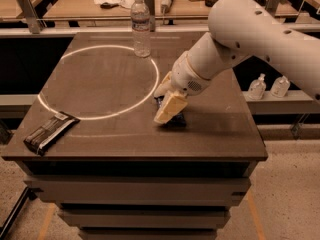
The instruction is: Move rxbar blueberry near rxbar chocolate
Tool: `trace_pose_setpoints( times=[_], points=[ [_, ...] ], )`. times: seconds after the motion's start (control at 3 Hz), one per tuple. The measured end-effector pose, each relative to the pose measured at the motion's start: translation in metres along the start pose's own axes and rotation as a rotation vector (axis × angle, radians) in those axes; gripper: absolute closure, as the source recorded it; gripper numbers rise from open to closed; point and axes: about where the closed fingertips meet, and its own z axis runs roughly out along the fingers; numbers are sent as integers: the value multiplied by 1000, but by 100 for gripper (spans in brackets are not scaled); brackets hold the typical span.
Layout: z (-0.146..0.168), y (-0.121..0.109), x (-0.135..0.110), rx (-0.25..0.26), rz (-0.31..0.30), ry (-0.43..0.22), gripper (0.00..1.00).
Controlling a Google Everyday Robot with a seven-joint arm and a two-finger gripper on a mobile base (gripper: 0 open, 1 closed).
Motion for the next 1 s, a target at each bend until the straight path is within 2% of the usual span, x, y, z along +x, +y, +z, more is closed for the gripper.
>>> trace_pose_setpoints(
  times=[0.33, 0.67, 1.0],
  points=[
    [-17, 3, -36, -21, -66, -85, 100],
    [-20, 8, -72, -53, -131, -133, 100],
    [-10, 14, -97, -78, -206, -134, 80]
  ],
)
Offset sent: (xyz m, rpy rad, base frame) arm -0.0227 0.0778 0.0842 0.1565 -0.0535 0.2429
